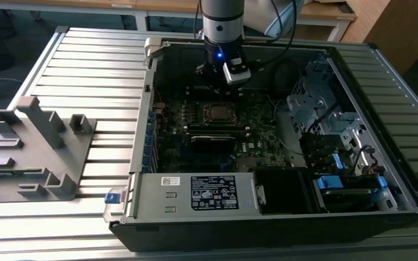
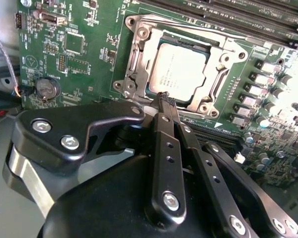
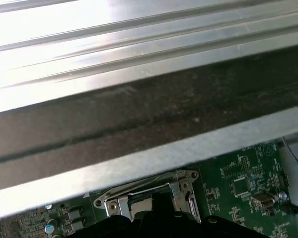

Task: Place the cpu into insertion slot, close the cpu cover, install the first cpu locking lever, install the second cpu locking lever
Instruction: 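Install the first cpu locking lever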

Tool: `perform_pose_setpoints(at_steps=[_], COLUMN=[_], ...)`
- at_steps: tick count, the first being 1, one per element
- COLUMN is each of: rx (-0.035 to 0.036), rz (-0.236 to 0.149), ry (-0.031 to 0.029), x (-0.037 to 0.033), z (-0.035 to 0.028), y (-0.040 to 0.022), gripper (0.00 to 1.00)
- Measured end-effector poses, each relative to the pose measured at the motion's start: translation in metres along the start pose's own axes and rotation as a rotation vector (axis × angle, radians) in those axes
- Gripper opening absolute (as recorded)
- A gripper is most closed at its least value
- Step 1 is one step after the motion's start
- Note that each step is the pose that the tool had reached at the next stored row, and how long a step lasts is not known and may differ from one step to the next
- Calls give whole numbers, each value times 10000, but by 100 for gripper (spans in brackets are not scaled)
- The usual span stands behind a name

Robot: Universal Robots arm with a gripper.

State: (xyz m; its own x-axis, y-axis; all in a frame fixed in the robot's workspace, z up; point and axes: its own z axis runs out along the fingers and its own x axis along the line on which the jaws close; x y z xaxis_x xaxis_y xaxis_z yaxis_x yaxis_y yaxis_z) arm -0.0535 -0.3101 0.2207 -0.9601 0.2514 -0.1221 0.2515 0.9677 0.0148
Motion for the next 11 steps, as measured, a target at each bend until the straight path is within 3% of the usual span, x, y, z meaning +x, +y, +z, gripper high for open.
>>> perform_pose_setpoints(at_steps=[5,11], rx=[42,110], rz=[-414,-469], ry=[-15,-33], x=[1,4], z=[1,5], y=[-3,-17], gripper=[10,10])
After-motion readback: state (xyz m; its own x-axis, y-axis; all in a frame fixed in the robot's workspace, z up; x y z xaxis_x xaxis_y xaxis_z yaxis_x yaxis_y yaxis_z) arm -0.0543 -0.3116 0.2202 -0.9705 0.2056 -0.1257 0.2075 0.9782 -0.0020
